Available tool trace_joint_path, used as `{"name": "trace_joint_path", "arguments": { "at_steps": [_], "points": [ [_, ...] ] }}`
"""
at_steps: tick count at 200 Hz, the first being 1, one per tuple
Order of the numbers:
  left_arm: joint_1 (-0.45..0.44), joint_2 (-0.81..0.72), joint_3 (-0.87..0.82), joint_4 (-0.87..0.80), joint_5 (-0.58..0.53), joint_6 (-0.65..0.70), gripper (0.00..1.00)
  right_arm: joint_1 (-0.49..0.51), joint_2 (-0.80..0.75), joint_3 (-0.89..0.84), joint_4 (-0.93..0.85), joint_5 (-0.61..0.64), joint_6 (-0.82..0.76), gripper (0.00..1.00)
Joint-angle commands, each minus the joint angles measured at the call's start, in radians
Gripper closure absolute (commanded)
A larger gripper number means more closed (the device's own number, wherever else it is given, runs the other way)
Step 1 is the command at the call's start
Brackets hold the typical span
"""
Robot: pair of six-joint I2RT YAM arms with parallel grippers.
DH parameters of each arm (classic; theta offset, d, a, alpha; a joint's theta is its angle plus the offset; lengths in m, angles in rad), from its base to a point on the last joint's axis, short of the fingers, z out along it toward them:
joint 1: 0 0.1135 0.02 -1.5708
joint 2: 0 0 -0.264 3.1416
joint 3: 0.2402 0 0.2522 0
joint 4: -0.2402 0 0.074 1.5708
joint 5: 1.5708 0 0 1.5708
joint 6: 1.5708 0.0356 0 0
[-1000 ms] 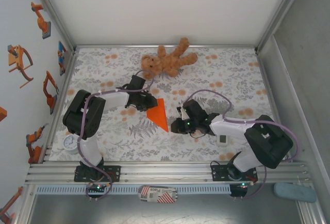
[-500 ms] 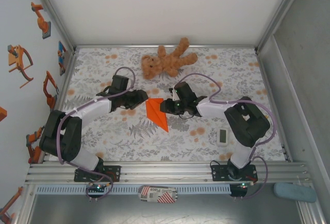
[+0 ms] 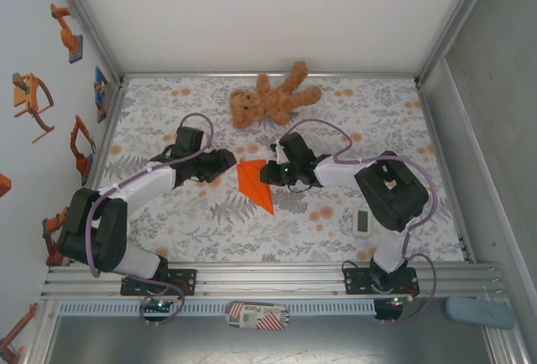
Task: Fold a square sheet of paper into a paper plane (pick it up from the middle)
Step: Pick up the paper from the center of the table, then turn over the paper at the center of the table.
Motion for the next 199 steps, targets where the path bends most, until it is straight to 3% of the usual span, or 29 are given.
{"name": "trace_joint_path", "arguments": {
  "at_steps": [1, 27, 71, 98, 151, 199],
  "points": [
    [0.013, -0.058, -0.003, -0.004, 0.009, -0.02, 0.46, -0.011, -0.005, -0.005, 0.105, -0.033, -0.01, 0.93],
    [0.024, -0.141, -0.009, -0.01, 0.005, -0.029, 0.45, -0.023, -0.057, -0.023, 0.198, -0.057, 0.004, 1.0],
    [0.035, -0.297, -0.009, 0.007, 0.042, -0.059, 0.39, -0.042, -0.177, 0.001, 0.267, -0.105, 0.063, 1.0],
    [0.035, -0.354, -0.023, 0.11, 0.115, -0.115, 0.33, -0.05, -0.232, 0.036, 0.311, -0.138, 0.127, 1.0],
    [0.023, -0.387, -0.046, 0.358, 0.206, -0.229, 0.28, -0.057, -0.234, 0.057, 0.516, -0.222, 0.324, 1.0],
    [-0.007, -0.353, -0.039, 0.401, 0.225, -0.213, 0.31, -0.061, -0.238, 0.063, 0.594, -0.239, 0.413, 1.0]
  ]
}}
